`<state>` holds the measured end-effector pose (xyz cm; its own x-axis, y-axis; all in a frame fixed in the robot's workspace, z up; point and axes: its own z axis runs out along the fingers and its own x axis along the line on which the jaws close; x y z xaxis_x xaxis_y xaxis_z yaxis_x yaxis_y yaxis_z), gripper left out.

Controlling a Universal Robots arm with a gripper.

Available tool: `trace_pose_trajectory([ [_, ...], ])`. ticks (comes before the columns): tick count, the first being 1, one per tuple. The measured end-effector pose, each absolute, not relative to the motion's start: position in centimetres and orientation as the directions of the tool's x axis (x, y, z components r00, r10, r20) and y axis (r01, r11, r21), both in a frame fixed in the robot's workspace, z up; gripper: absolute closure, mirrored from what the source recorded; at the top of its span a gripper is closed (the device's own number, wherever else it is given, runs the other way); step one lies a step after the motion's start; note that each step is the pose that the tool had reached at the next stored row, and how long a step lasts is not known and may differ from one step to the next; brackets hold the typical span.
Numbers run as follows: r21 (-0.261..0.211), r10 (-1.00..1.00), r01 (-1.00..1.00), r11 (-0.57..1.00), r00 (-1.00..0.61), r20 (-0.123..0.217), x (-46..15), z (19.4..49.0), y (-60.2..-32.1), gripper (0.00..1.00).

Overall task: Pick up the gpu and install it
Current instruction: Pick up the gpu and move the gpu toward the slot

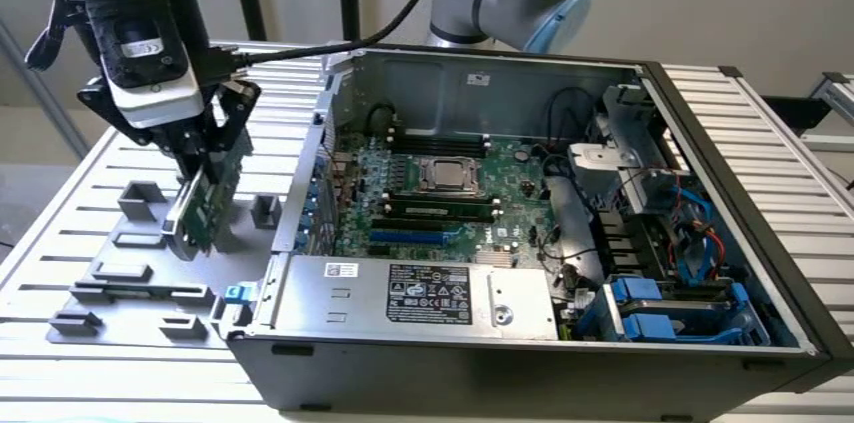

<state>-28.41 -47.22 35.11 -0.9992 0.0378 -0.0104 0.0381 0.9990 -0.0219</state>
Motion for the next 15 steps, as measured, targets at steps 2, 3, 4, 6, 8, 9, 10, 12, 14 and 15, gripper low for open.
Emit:
trace_pose_trajectory([
  [2, -0.022, 0.037, 0.038, 0.999, -0.999, -0.009, -28.3, 36.0, -47.2, 0.74],
  [3, -0.022, 0.037, 0.037, 0.999, -0.999, -0.008, -28.2, 36.5, -47.2, 0.74],
  [4, -0.022, 0.036, 0.037, 0.999, -0.999, -0.007, -28.0, 37.0, -47.2, 0.74],
  [6, -0.022, 0.035, 0.035, 0.999, -0.999, -0.005, -27.4, 37.8, -47.2, 0.74],
  [8, -0.022, 0.033, 0.033, 0.999, -0.999, -0.002, -26.7, 38.8, -47.2, 0.74],
  [9, -0.022, 0.032, 0.032, 0.999, -0.999, -0.001, -26.4, 39.2, -47.2, 0.74],
  [10, -0.022, 0.031, 0.031, 0.999, -1.000, 0.001, -26.0, 39.7, -47.2, 0.74],
  [12, -0.022, 0.029, 0.029, 0.999, -1.000, 0.004, -25.3, 40.6, -47.2, 0.74],
  [14, -0.022, 0.027, 0.027, 0.999, -1.000, 0.006, -24.6, 41.5, -47.2, 0.74],
  [15, -0.022, 0.026, 0.026, 0.999, -1.000, 0.008, -24.2, 41.9, -47.2, 0.74],
])
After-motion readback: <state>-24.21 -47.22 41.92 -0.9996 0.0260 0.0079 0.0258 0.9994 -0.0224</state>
